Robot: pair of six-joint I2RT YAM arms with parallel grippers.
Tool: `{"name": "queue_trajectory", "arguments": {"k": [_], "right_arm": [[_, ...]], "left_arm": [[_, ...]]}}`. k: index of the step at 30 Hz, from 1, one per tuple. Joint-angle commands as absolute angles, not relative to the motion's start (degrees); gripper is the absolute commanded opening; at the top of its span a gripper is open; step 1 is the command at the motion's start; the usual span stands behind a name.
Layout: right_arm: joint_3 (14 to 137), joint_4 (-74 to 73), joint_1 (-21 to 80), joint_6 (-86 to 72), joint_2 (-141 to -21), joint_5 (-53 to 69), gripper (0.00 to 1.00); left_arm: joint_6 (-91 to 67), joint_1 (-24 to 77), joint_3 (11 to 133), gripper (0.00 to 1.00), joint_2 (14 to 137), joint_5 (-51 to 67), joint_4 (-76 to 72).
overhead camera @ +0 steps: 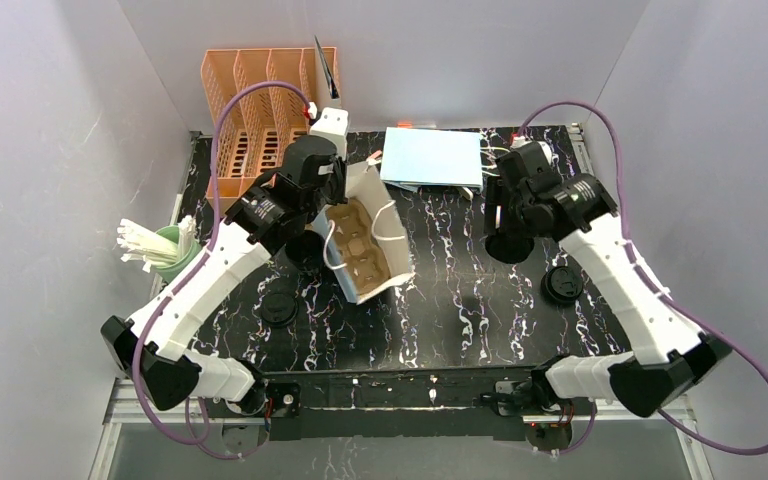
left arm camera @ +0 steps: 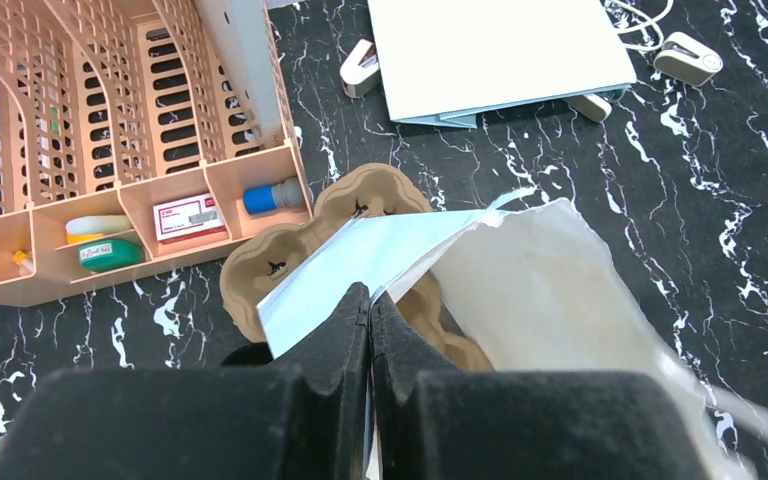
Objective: Pack the takeout coffee
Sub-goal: Place the coffee cup at the center of the board.
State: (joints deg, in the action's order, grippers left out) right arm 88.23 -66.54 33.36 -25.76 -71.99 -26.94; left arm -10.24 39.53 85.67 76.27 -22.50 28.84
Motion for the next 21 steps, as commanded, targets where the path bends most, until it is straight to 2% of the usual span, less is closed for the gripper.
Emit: {"name": "queue_trajectory", "arguments": {"k": [1, 6, 10, 17, 21], "right_arm": [[87.6, -73.6, 26.1, -29.0, -75.1, -12.5, 0.41], [84.7, -75.8, 16.0, -26.5, -82.9, 10.5, 0.43], [81.3, -75.9, 13.7, -25.5, -91.6, 27.4, 0.41], [79.5, -72.9, 13.4, -27.8, -98.7, 32.2, 0.41], [78.7, -72.8, 13.3, -27.7, -102.6, 33.8, 0.46]], "left_arm": [[-9.5, 39.2, 84.6, 0.0, 75.8, -22.9, 27.8], [-8.7, 39.3, 84.4, 0.0, 76.1, -18.0, 25.7], [-8.7, 39.2, 85.6, 0.0, 77.5, -14.3, 25.1], [-9.7, 39.1, 89.7, 0.0, 80.2, -7.6, 25.6], [-10.8, 39.2, 90.1, 0.0, 80.3, -5.8, 25.6]]}}
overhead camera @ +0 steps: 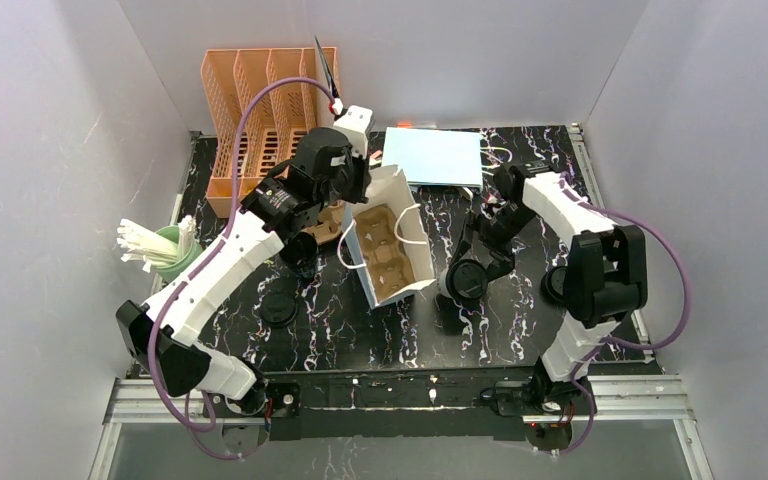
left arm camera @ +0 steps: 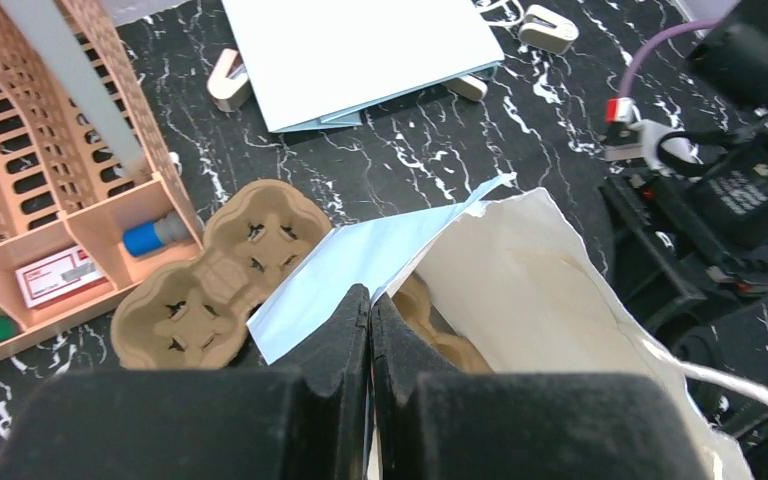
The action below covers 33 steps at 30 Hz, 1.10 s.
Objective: Pack the takeout coffee
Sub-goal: Place the coffee cup at the center of the board.
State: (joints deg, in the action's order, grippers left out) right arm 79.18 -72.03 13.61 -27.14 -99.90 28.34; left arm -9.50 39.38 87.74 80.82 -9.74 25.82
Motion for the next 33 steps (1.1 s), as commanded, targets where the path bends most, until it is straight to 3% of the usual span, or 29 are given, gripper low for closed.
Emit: {"name": "queue_trajectory", "arguments": {"k": [1, 11, 16, 21, 24, 33], "right_arm": [[79.6, -73.5, 13.3, -27.5, -103.7, 33.5, 0.46], [84.9, -79.0, 13.3, -26.5, -111.0, 25.6, 0.46], [83.4, -79.0, 13.3, -27.7, -111.5, 24.5, 0.52], [85.3, -79.0, 13.3, -28.4, -113.4, 22.4, 0.71], [87.5, -79.0, 13.3, -29.4, -113.7, 21.5, 0.98], [91.8, -78.9, 13.4, -31.8, -110.2, 19.0, 0.98]], "left_arm": [[-10.7, 39.2, 90.0, 0.0, 80.2, -5.8, 25.5], [-11.1, 38.7, 91.1, 0.0, 80.9, -2.6, 25.4], [-11.2, 38.4, 90.1, 0.0, 80.2, -1.7, 25.2], [-10.9, 37.6, 89.0, 0.0, 80.0, -0.6, 24.9], [-10.6, 37.1, 89.2, 0.0, 80.1, 0.0, 25.2], [-10.2, 35.2, 89.0, 0.0, 79.6, 0.0, 26.0]]}}
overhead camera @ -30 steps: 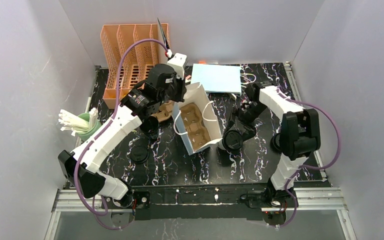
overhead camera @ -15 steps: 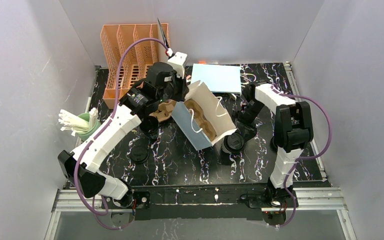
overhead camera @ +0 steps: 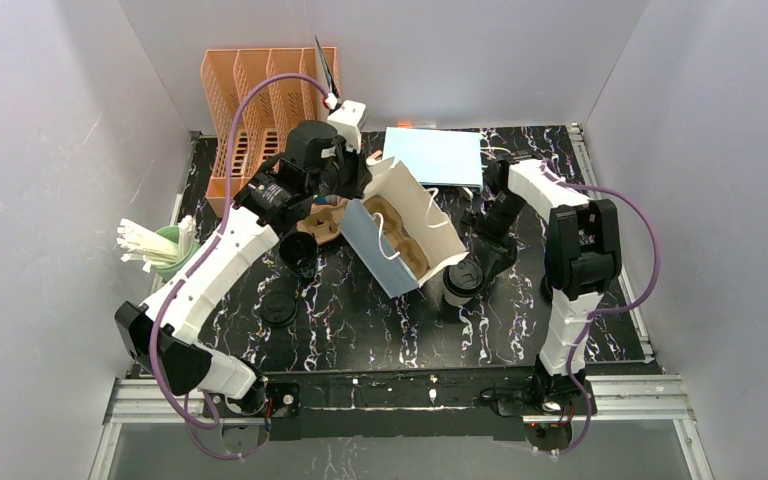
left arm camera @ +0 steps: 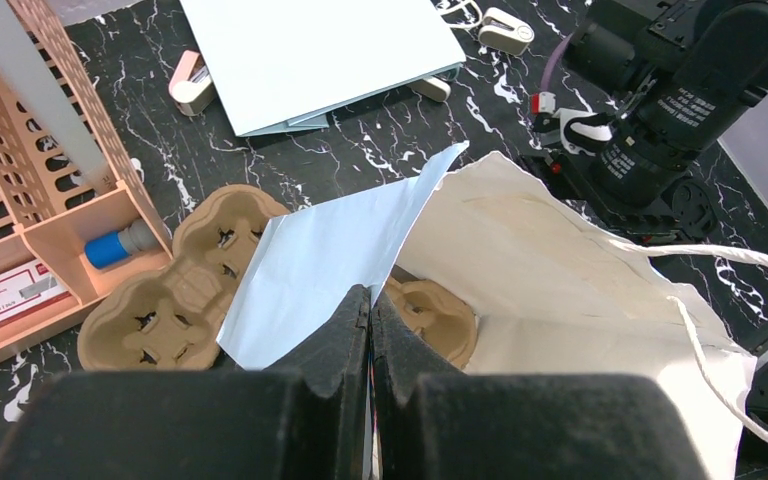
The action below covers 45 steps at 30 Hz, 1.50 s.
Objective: Pack the takeout coffee
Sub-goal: Place the coffee cup at the center of the board, then pick up the coffee cup from the center of the board.
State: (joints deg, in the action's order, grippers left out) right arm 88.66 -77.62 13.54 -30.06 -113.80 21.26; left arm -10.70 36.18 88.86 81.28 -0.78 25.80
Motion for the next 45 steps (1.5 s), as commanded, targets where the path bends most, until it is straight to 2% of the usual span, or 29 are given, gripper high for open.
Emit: {"name": "queue_trajectory", "arguments": {"k": [1, 10, 16, 19, 23, 27, 33, 45], "right_arm": [[92.3, -78.9, 13.3, -32.0, -109.5, 18.1, 0.98], [94.8, -78.6, 13.7, -32.1, -100.7, 10.3, 0.98], [83.4, -66.4, 16.5, -27.6, -82.0, 4.6, 0.98], [77.9, -61.8, 22.0, -29.1, -76.3, -1.3, 0.98], [77.2, -61.0, 32.1, -35.3, -76.3, -9.8, 0.98], [76.5, -59.6, 37.4, -40.0, -76.1, -14.6, 0.98], [75.2, -59.2, 39.3, -41.5, -76.7, -18.6, 0.98], [71.9, -55.5, 39.6, -40.1, -78.7, -17.0, 0.98]], "left_arm": [[-10.2, 35.0, 89.0, 0.0, 79.4, 0.0, 26.1], [-8.3, 33.6, 88.9, 0.0, 77.9, -1.5, 28.4], [-7.1, 32.2, 90.1, 0.0, 77.6, -0.1, 29.9], [-7.3, 32.0, 89.1, 0.0, 76.8, 1.7, 29.8], [-9.0, 31.3, 87.3, 0.0, 75.4, 1.9, 29.7], [-11.1, 29.8, 85.2, 0.0, 74.4, 1.8, 29.6], [-13.5, 26.7, 82.5, 0.0, 73.6, 4.1, 28.7], [-14.4, 23.5, 81.2, 0.0, 74.0, 7.1, 28.2]]}}
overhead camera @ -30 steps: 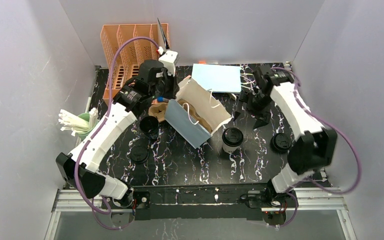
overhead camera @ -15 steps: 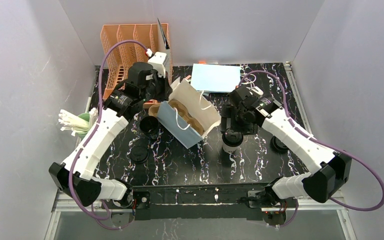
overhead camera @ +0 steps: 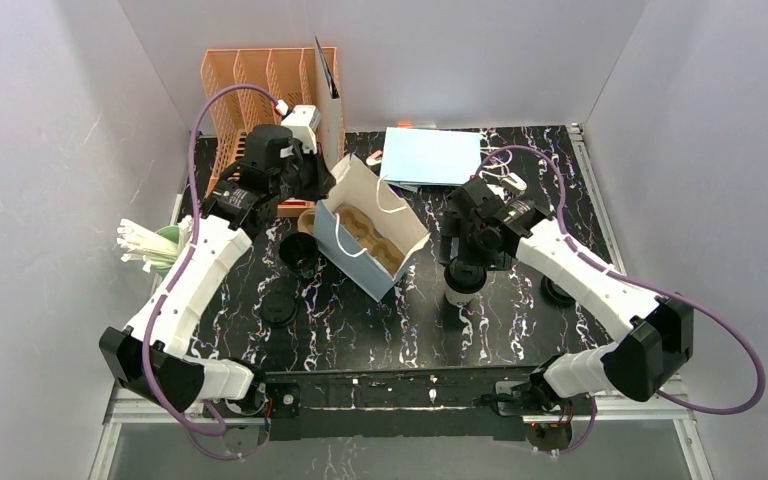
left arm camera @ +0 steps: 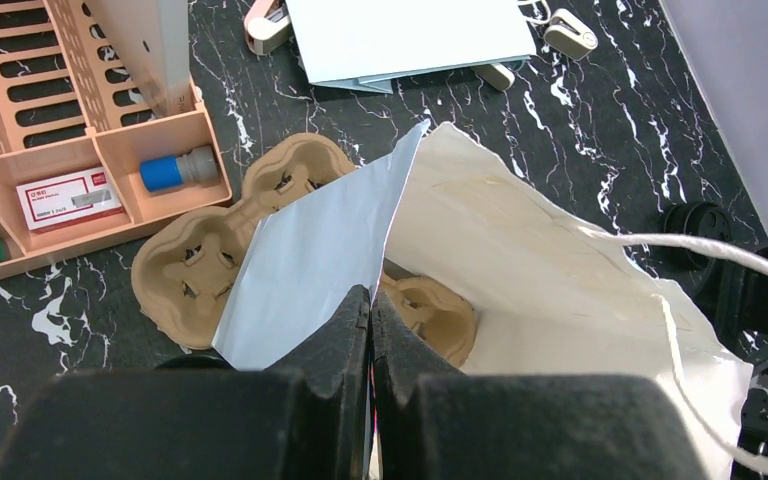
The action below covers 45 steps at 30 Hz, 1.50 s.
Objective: Pack the takeout coffee
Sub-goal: Pick up the coffee cup from the center of the board.
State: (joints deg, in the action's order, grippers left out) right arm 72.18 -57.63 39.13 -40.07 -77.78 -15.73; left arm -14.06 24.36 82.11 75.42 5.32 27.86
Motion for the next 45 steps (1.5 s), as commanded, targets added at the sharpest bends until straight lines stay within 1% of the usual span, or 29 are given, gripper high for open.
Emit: {"name": "queue_trajectory", "arguments": {"k": [1, 3, 7, 14, 18, 20, 24, 30, 35, 38, 42, 45], "right_arm": [[72.0, -55.5, 39.6, -40.1, -78.9, -17.1, 0.96], [72.2, -56.2, 39.7, -40.2, -79.6, -17.7, 0.92], [72.2, -58.4, 39.8, -40.8, -81.1, -18.9, 0.88], [71.2, -58.2, 40.0, -40.6, -81.9, -19.2, 0.88], [71.4, -59.7, 40.1, -40.9, -83.1, -20.3, 0.91], [71.2, -59.6, 40.2, -41.0, -83.3, -20.2, 0.91], [70.5, -58.2, 40.2, -40.8, -82.9, -19.4, 0.87], [70.2, -57.9, 40.2, -40.8, -83.5, -19.2, 0.78], [71.0, -58.1, 40.2, -40.4, -83.6, -19.5, 0.76], [73.9, -60.2, 40.2, -40.2, -82.7, -21.0, 0.73], [78.5, -63.9, 40.2, -39.2, -79.5, -23.8, 0.65], [80.5, -65.1, 40.2, -37.9, -74.8, -27.3, 0.63]], "left_arm": [[-14.4, 23.4, 81.1, 0.0, 74.1, 7.2, 28.1], [-14.5, 23.2, 81.1, 0.0, 74.1, 7.4, 28.1], [-14.4, 22.9, 80.9, 0.0, 74.1, 7.8, 27.8], [-14.4, 22.3, 81.0, 0.0, 74.1, 8.5, 27.7], [-14.5, 22.1, 80.9, 0.0, 74.1, 8.8, 27.6], [-14.7, 22.1, 80.9, 0.0, 74.1, 8.9, 27.6], [-14.8, 21.9, 80.7, 0.0, 73.9, 8.9, 27.7], [-14.9, 21.7, 80.5, 0.0, 73.6, 9.1, 27.9], [-15.1, 21.6, 80.2, 0.0, 73.3, 9.5, 28.1], [-15.3, 21.5, 80.3, 0.0, 73.1, 10.4, 28.3], [-16.3, 21.5, 81.2, 0.0, 73.6, 15.4, 27.8], [-17.3, 21.5, 82.7, 0.0, 74.6, 22.3, 26.6]]}}
